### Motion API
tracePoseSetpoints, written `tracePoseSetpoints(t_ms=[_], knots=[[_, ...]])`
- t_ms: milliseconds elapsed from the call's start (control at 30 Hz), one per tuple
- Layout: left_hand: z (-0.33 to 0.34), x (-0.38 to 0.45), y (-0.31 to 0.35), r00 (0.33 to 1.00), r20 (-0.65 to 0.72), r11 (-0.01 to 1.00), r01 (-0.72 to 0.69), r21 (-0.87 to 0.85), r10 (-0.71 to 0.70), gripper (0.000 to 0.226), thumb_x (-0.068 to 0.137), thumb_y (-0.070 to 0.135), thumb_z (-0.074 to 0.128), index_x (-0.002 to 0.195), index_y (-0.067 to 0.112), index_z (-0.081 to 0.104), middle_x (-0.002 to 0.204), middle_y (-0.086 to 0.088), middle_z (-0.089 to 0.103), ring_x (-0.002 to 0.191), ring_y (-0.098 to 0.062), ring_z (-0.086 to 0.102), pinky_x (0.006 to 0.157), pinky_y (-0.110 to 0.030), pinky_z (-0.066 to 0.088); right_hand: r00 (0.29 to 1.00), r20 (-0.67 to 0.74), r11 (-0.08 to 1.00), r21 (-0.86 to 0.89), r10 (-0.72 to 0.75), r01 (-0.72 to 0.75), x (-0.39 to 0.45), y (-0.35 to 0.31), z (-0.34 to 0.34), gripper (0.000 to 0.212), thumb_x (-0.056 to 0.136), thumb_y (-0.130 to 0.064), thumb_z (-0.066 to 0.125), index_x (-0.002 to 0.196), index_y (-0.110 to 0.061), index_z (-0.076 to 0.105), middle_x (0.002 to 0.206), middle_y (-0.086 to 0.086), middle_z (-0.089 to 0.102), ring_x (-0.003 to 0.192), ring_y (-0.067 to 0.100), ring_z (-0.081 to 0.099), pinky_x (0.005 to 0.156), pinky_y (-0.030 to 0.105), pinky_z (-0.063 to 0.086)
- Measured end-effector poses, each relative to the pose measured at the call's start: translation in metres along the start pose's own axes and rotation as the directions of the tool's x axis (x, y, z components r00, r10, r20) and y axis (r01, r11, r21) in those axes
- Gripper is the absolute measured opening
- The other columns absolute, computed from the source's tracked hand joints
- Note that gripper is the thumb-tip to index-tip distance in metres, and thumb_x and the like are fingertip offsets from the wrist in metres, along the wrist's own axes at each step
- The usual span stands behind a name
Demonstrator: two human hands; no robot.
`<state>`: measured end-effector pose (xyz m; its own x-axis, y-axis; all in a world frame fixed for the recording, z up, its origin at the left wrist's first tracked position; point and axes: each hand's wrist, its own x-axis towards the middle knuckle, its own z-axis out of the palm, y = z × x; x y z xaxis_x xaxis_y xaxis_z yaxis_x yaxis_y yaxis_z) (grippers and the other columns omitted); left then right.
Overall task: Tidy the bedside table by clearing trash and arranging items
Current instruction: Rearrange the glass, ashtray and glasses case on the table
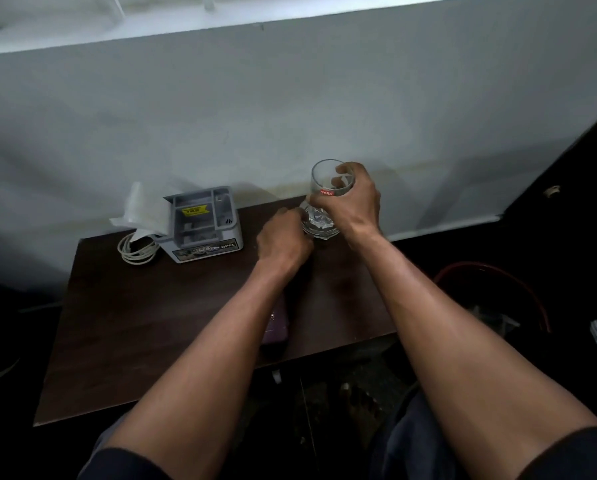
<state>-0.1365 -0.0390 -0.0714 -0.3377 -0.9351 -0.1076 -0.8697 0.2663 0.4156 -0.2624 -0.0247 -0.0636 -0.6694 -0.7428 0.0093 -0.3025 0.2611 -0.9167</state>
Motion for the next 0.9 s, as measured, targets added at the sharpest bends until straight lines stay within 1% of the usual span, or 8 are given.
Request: tracePoseSetpoints(t_ms=[133, 267, 367, 500, 600, 700, 800, 900], knots=[[-0.002, -0.003, 0.003, 0.997, 0.041, 0.984, 0.071, -0.166, -0.065, 0.056, 0.091, 0.036, 0.07, 0.14, 0.014, 0.052, 0.136, -0.015, 0.066, 0.125, -0.042, 0.064, 0.093, -0.047, 0.052, 1.0, 0.019, 1.0, -0.025, -0.013, 0.013, -0.002, -0.001, 0.004, 0.074, 0.056, -0.032, 0.096, 0.123, -0.022, 0.065, 0.112, 0.0, 0.075, 0.104, 0.022, 0.073, 0.094, 0.04, 0.059], [-0.008, -0.007, 0.005, 0.997, 0.066, 0.994, 0.055, -0.094, -0.049, 0.064, 0.092, 0.035, 0.07, 0.145, 0.013, 0.044, 0.141, -0.016, 0.062, 0.128, -0.044, 0.062, 0.097, -0.05, 0.051, 0.998, 0.061, 0.998, -0.067, -0.015, 0.019, -0.003, -0.003, 0.006, 0.08, 0.058, -0.034, 0.098, 0.129, -0.023, 0.063, 0.119, 0.001, 0.074, 0.111, 0.023, 0.071, 0.098, 0.039, 0.057], [-0.013, -0.011, 0.004, 0.997, 0.075, 0.998, 0.021, -0.053, -0.017, 0.062, 0.092, 0.034, 0.07, 0.146, 0.014, 0.05, 0.139, -0.015, 0.065, 0.127, -0.042, 0.064, 0.097, -0.049, 0.052, 0.995, 0.094, 0.991, -0.135, -0.011, 0.024, -0.002, -0.012, 0.005, 0.097, 0.057, -0.034, 0.101, 0.142, -0.02, 0.058, 0.134, 0.007, 0.07, 0.124, 0.027, 0.066, 0.104, 0.039, 0.053], [-0.032, -0.013, -0.003, 0.999, 0.053, 0.997, 0.009, -0.081, -0.005, 0.043, 0.091, 0.035, 0.067, 0.131, 0.02, 0.066, 0.127, -0.013, 0.074, 0.119, -0.041, 0.069, 0.092, -0.045, 0.056, 0.99, 0.072, 0.931, -0.337, -0.121, 0.139, -0.007, -0.034, 0.001, 0.116, 0.055, -0.047, 0.099, 0.154, -0.02, 0.045, 0.151, 0.005, 0.057, 0.142, 0.031, 0.049, 0.109, 0.046, 0.044], [-0.044, -0.018, -0.017, 0.998, 0.065, 0.995, 0.028, -0.092, -0.022, 0.023, 0.087, 0.028, 0.073, 0.11, 0.029, 0.074, 0.117, -0.006, 0.079, 0.115, -0.034, 0.072, 0.092, -0.041, 0.059, 0.939, 0.02, 0.84, -0.441, -0.343, 0.316, -0.027, -0.05, 0.003, 0.093, 0.062, -0.04, 0.094, 0.144, -0.023, 0.055, 0.143, 0.001, 0.06, 0.134, 0.029, 0.051, 0.101, 0.043, 0.042], [-0.054, -0.029, -0.025, 0.995, 0.052, 0.994, 0.089, -0.061, -0.086, 0.006, 0.088, 0.027, 0.073, 0.094, 0.028, 0.072, 0.112, -0.012, 0.079, 0.112, -0.037, 0.073, 0.081, -0.037, 0.052, 0.857, 0.155, 0.771, -0.382, -0.491, 0.51, -0.052, -0.062, 0.011, 0.041, 0.077, -0.031, 0.085, 0.115, -0.023, 0.07, 0.111, -0.001, 0.073, 0.107, 0.026, 0.067, 0.088, 0.039, 0.053], [-0.066, -0.042, -0.034, 0.979, 0.114, 0.985, 0.169, 0.019, -0.171, 0.027, 0.092, 0.028, 0.069, 0.112, 0.011, 0.072, 0.116, -0.018, 0.075, 0.112, -0.04, 0.071, 0.076, -0.037, 0.048, 0.883, 0.421, 0.809, -0.433, -0.209, 0.398, -0.075, -0.065, 0.023, 0.009, 0.083, -0.025, 0.07, 0.091, -0.023, 0.075, 0.095, 0.006, 0.078, 0.094, 0.032, 0.074, 0.079, 0.041, 0.061], [-0.071, -0.054, -0.05, 0.937, 0.255, 0.97, 0.225, 0.087, -0.24, 0.024, 0.095, 0.03, 0.07, 0.104, 0.008, 0.073, 0.083, -0.007, 0.077, 0.071, -0.022, 0.076, 0.058, -0.029, 0.049, 0.824, 0.563, 0.726, -0.592, 0.062, 0.35, -0.091, -0.06, 0.031, 0.019, 0.081, -0.023, 0.066, 0.097, -0.015, 0.075, 0.104, 0.013, 0.077, 0.099, 0.034, 0.071, 0.081, 0.039, 0.06]])
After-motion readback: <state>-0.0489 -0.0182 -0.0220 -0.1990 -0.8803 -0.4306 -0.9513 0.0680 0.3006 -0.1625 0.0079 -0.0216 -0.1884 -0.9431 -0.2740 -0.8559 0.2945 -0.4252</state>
